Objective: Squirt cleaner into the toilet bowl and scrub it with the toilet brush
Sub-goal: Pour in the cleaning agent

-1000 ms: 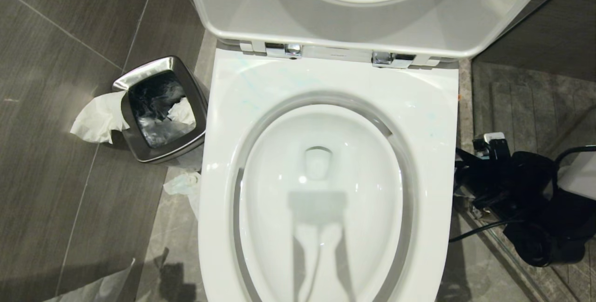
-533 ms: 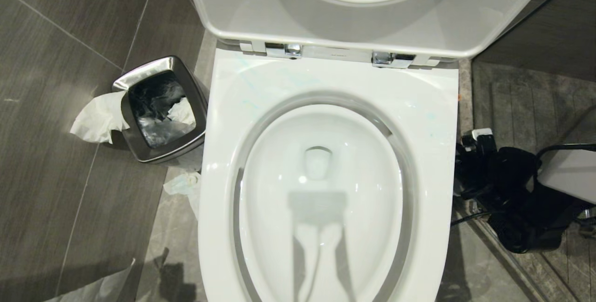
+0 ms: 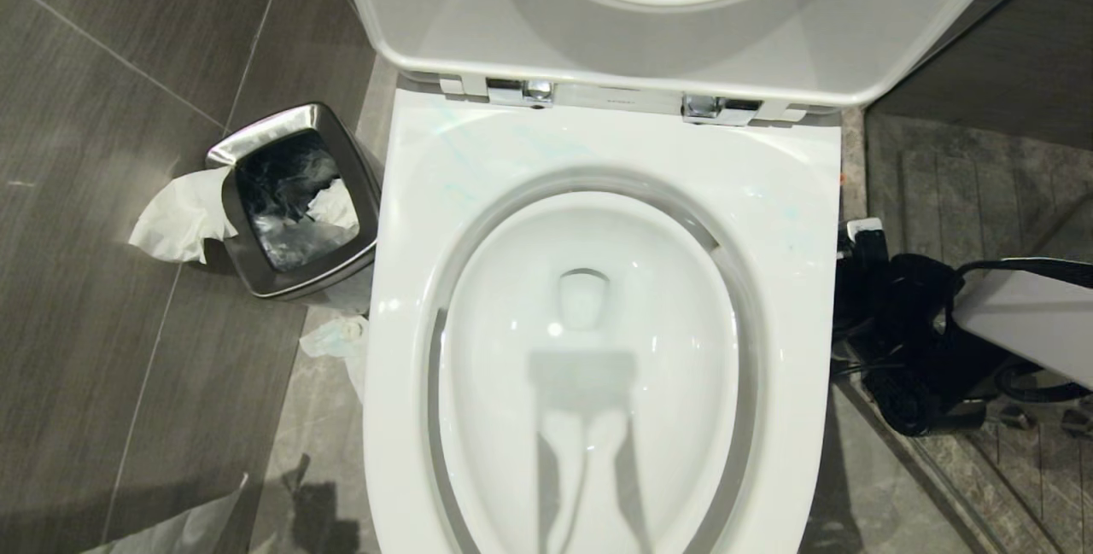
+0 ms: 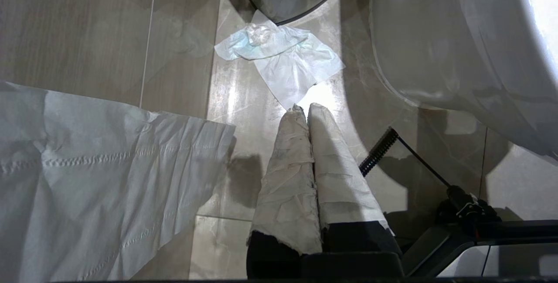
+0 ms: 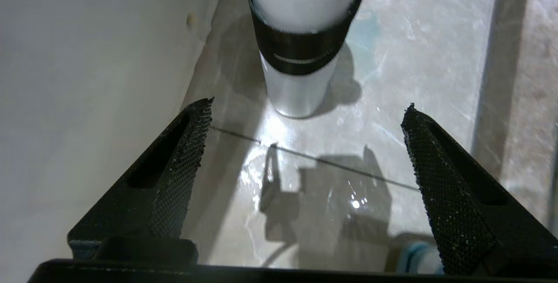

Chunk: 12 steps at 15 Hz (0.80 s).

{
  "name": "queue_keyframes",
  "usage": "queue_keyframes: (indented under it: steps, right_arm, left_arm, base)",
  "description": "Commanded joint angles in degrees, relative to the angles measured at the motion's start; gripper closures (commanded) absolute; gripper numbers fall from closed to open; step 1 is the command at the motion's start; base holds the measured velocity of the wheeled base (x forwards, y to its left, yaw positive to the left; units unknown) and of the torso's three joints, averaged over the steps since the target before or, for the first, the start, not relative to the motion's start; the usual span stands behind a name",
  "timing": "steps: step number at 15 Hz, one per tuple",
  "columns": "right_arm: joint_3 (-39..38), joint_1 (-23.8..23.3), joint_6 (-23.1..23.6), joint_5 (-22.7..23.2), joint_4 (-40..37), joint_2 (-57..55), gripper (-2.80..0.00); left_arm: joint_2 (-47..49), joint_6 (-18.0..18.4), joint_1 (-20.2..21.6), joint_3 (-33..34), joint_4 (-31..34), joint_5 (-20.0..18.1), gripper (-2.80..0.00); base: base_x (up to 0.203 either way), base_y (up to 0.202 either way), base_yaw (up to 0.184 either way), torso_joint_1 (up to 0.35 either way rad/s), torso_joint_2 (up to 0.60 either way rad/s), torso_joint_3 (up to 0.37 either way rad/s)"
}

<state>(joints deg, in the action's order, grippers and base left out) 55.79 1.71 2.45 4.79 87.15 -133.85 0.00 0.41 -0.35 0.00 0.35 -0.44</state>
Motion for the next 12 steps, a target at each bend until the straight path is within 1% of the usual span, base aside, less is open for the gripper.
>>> queue_keyframes:
  steps: [1, 6, 9, 12]
  right_arm:
    - [1.55, 0.58, 0.01, 0.04, 0.51, -1.60, -2.80]
    - [7.64, 1.54, 0.73, 0.04, 0.51, -4.67, -2.80]
    - [11.73, 1.54, 2.86, 0.04, 0.51, -6.65, -2.80]
    - [13.73, 1.54, 4.74, 0.04, 0.51, -8.26, -2.80]
  left_arm:
    - [0.00, 0.02, 0.00, 0.09, 0.00, 0.00, 0.00]
    - [0.00, 0.02, 0.04, 0.09, 0.00, 0.00, 0.00]
    - [0.00, 0.02, 0.00, 0.09, 0.00, 0.00, 0.00]
    - [0.00, 0.02, 0.00, 0.09, 0.08, 0.00, 0.00]
  base:
    - [0.000, 0.000, 0.000, 0.000, 0.00, 0.000]
    - [0.000, 0.000, 0.000, 0.000, 0.00, 0.000]
    - [0.000, 0.000, 0.000, 0.000, 0.00, 0.000]
    - [0.000, 0.000, 0.000, 0.000, 0.00, 0.000]
